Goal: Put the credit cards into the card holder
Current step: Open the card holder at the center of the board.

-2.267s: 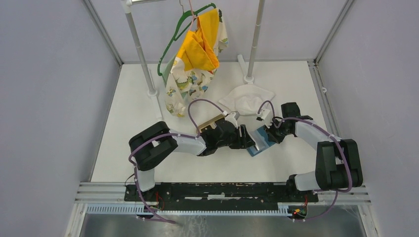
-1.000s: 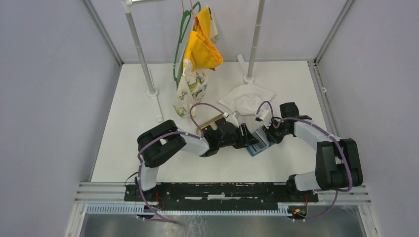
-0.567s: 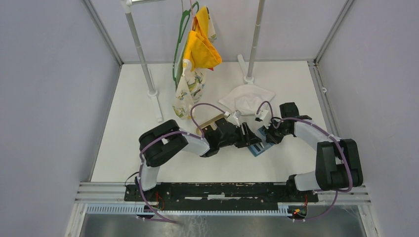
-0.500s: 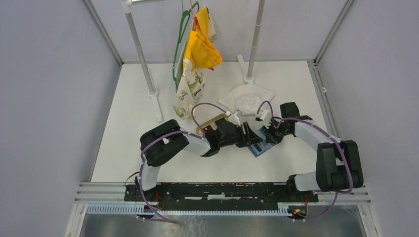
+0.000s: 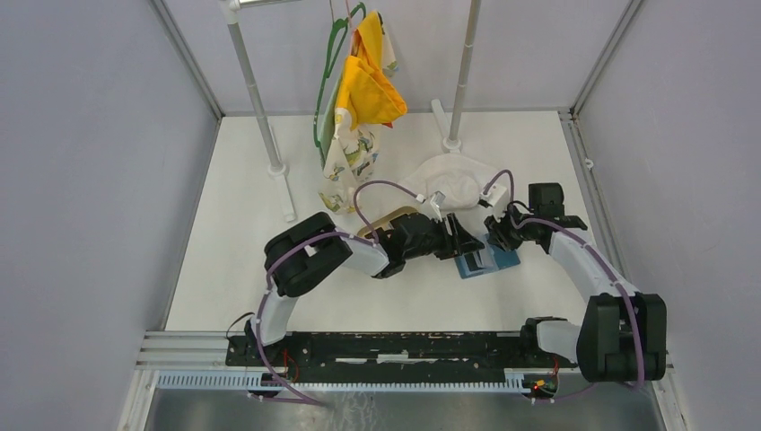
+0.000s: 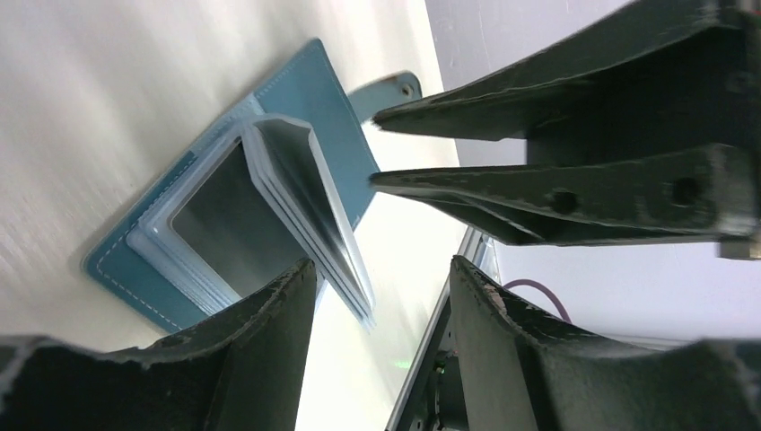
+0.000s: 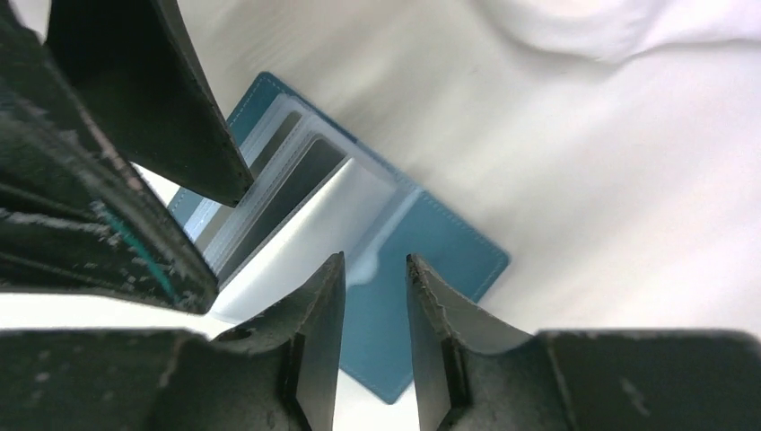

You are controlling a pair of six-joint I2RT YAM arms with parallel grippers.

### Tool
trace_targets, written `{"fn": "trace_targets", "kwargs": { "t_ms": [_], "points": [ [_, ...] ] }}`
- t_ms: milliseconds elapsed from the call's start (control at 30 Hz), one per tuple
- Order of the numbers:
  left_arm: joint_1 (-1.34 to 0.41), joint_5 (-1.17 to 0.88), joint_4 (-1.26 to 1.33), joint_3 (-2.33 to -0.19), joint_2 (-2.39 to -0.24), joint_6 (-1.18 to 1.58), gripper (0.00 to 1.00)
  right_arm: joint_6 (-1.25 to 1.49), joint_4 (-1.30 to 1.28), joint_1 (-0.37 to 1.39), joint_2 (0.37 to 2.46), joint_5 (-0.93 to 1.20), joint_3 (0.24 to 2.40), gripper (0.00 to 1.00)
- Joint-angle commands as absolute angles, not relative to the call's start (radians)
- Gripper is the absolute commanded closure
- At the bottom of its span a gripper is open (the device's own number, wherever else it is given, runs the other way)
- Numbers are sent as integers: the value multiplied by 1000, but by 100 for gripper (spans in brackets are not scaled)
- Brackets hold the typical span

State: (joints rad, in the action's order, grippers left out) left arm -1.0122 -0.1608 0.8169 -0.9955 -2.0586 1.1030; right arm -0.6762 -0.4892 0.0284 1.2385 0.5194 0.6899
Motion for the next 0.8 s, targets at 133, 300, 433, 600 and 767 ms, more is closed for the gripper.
{"fn": "trace_targets", "kwargs": {
  "t_ms": [133,300,433,600,767],
  "points": [
    [-986,-181,841,-1101,-2106,1082,37,-710,-446,-44,1107,616,696,53],
    [-976,-200,836,-1154,-2137,1093,37,-804,-553,-44,1141,683,730,42],
    [-971,-215,846,-1181,-2158,1109,36,-835,-605,-44,1174,698,748,31],
    [-968,-228,905,-1186,-2178,1143,36,-755,-551,-49,1177,644,737,21],
    [-968,-228,964,-1148,-2183,1162,38,-665,-486,-115,1131,676,723,26]
  ]
}}
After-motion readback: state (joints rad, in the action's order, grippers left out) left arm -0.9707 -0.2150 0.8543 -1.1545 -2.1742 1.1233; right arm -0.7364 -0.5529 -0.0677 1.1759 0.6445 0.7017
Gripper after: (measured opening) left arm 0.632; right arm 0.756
